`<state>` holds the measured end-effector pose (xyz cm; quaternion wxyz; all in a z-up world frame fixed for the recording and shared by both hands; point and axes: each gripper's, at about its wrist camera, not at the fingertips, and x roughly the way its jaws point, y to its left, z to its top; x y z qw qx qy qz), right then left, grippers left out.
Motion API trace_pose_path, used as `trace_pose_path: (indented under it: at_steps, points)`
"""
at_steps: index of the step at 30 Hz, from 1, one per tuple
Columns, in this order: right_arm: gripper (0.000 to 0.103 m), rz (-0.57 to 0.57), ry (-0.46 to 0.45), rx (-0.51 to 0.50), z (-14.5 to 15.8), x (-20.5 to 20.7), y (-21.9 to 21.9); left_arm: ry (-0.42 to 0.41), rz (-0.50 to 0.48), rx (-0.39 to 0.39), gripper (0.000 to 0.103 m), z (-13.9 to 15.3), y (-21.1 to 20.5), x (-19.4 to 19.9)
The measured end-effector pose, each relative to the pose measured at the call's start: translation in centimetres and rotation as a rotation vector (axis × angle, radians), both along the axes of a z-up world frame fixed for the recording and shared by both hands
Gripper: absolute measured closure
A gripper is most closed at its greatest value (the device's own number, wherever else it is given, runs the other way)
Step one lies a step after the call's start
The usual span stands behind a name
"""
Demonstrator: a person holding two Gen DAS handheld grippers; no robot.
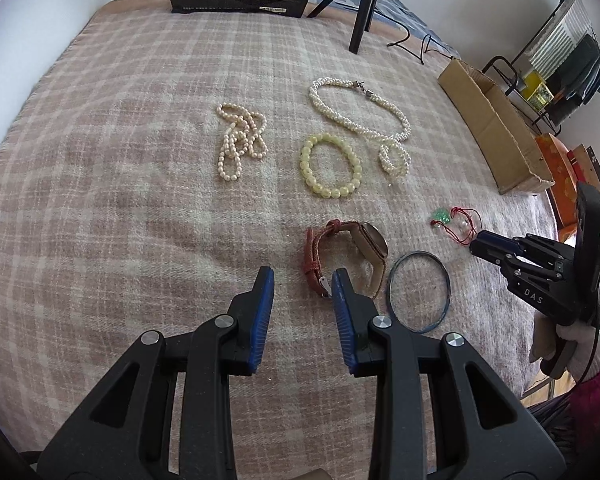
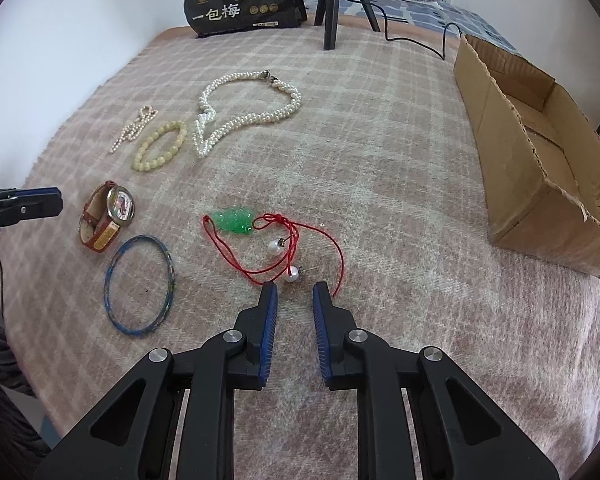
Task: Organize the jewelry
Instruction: 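Move the left tool down toward the brown-strap wristwatch, then close the left tool on the wristwatch strap and lift it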
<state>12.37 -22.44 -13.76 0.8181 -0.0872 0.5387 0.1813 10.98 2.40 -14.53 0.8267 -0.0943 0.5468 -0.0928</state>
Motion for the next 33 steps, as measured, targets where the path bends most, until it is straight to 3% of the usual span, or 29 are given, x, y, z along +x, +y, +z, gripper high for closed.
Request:
trace_pose_path:
  at_steps: [33]
  points:
    - [0.095,0.059,0.004,-0.013,-0.3,-0.5,-0.1,0.086,-0.006,0.022,0.073,-3.1,-1.5,3.0]
